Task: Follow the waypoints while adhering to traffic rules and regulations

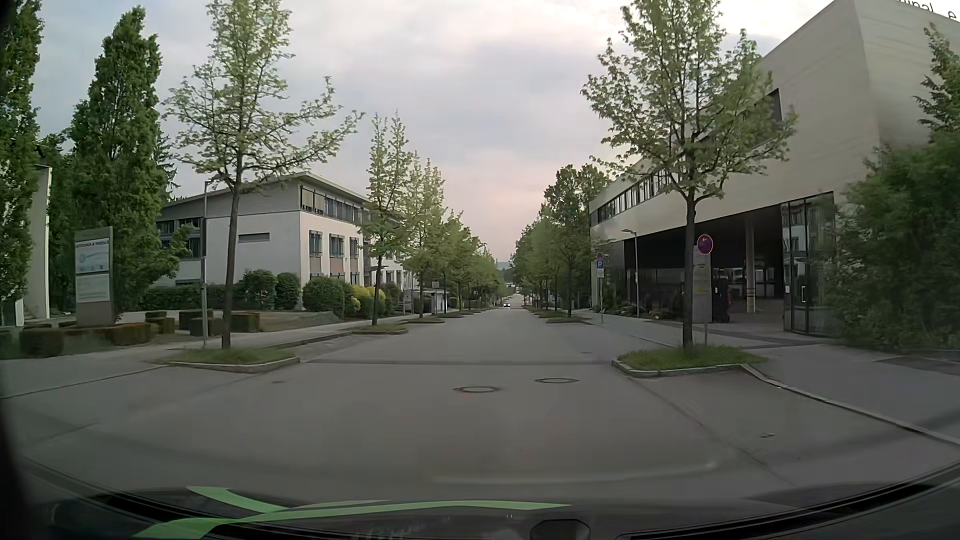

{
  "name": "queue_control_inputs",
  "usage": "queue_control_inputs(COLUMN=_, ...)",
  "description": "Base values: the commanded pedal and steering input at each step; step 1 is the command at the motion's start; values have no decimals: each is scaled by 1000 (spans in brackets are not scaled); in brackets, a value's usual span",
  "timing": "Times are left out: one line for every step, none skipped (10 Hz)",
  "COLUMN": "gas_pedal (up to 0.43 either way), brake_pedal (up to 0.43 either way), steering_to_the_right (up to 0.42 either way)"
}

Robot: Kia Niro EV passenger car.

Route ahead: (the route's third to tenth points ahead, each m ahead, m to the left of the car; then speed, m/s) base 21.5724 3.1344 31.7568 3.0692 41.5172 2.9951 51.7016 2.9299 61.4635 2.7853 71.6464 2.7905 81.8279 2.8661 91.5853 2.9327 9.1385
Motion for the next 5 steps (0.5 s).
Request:
queue_control_inputs(gas_pedal=20, brake_pedal=0, steering_to_the_right=4)
queue_control_inputs(gas_pedal=20, brake_pedal=0, steering_to_the_right=4)
queue_control_inputs(gas_pedal=20, brake_pedal=0, steering_to_the_right=4)
queue_control_inputs(gas_pedal=20, brake_pedal=0, steering_to_the_right=4)
queue_control_inputs(gas_pedal=20, brake_pedal=0, steering_to_the_right=4)
